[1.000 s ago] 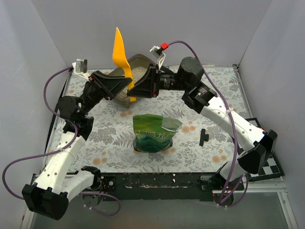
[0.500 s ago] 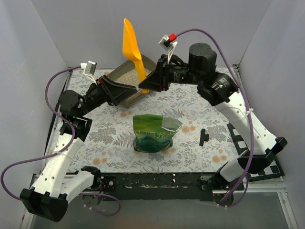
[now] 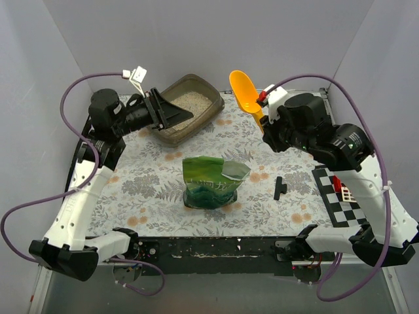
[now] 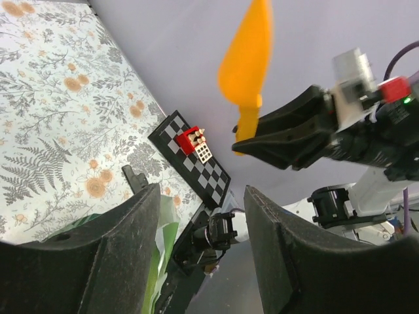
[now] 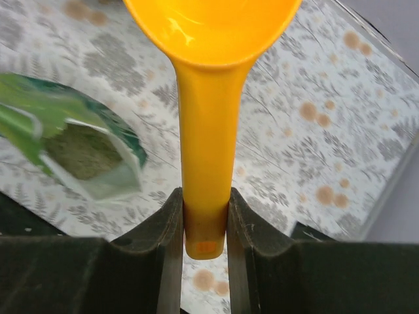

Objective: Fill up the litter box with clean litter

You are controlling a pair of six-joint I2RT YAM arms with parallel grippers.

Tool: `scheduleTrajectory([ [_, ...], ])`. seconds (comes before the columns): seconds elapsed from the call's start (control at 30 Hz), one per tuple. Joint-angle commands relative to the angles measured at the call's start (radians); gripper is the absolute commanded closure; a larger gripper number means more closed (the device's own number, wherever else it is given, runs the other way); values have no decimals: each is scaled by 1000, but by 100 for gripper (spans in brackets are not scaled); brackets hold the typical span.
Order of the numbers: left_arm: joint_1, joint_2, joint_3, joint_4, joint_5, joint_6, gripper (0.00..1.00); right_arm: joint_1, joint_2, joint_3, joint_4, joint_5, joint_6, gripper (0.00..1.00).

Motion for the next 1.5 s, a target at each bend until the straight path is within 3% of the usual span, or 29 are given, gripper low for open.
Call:
scheduleTrajectory([
  [0.0, -1, 89, 194, -256, 7, 138, 46, 2, -35, -61, -28, 298, -98, 99],
  [0.37, -1, 313, 317, -394, 47, 242, 47, 57, -46, -150, -22, 287, -156, 99],
  [0.57, -1, 318, 251, -336, 87, 245, 45, 118, 25, -137, -48, 250, -156, 99],
  [1.33, -1, 401, 303, -365, 137, 319, 43, 268, 253, 11, -85, 266, -162, 99],
  [1.4, -1, 402, 299, -365, 142, 328, 48, 273, 262, 25, -85, 267, -165, 99],
  [1.47, -3, 404, 296, -370, 143, 339, 60, 276, 272, 33, -86, 270, -164, 99],
])
